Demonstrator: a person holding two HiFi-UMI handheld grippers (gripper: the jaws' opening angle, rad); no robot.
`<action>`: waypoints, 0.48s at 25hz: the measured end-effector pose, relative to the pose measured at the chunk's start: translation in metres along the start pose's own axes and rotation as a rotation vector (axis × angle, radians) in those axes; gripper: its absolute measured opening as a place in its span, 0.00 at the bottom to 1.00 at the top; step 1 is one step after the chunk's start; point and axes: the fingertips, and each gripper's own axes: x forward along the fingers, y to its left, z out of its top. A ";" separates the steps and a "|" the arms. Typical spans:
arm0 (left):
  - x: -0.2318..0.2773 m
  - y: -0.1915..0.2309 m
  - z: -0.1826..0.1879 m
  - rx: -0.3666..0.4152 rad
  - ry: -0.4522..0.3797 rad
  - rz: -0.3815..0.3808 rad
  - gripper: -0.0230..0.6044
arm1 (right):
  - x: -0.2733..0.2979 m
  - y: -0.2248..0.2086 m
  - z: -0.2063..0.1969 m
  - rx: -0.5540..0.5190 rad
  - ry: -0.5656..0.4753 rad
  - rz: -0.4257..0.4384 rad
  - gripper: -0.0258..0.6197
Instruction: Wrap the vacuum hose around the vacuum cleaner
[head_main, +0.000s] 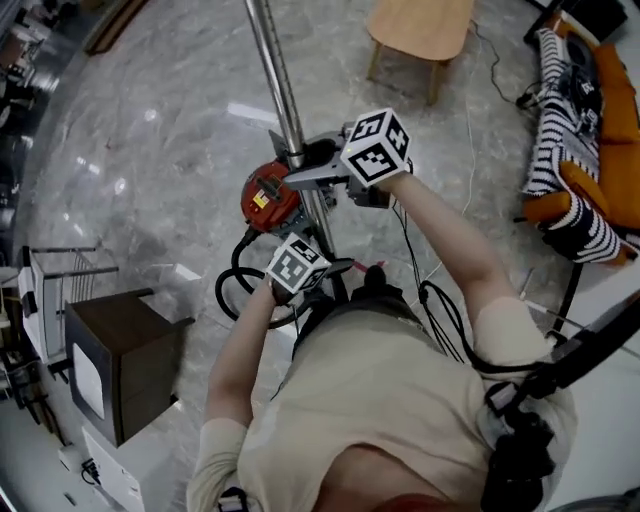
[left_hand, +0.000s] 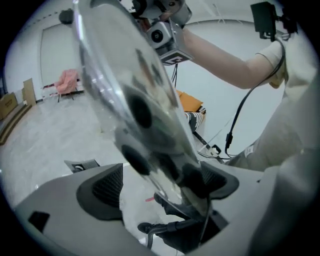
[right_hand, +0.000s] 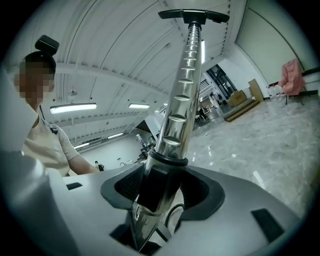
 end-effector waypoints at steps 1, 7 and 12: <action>-0.004 -0.001 -0.002 -0.036 -0.009 0.007 0.78 | 0.001 0.003 -0.001 0.004 0.008 0.022 0.37; -0.016 -0.003 0.013 -0.174 -0.128 -0.018 0.78 | -0.003 0.021 -0.019 -0.061 0.090 0.107 0.37; -0.009 -0.005 0.062 -0.214 -0.270 -0.051 0.78 | 0.002 0.045 -0.038 -0.125 0.165 0.179 0.37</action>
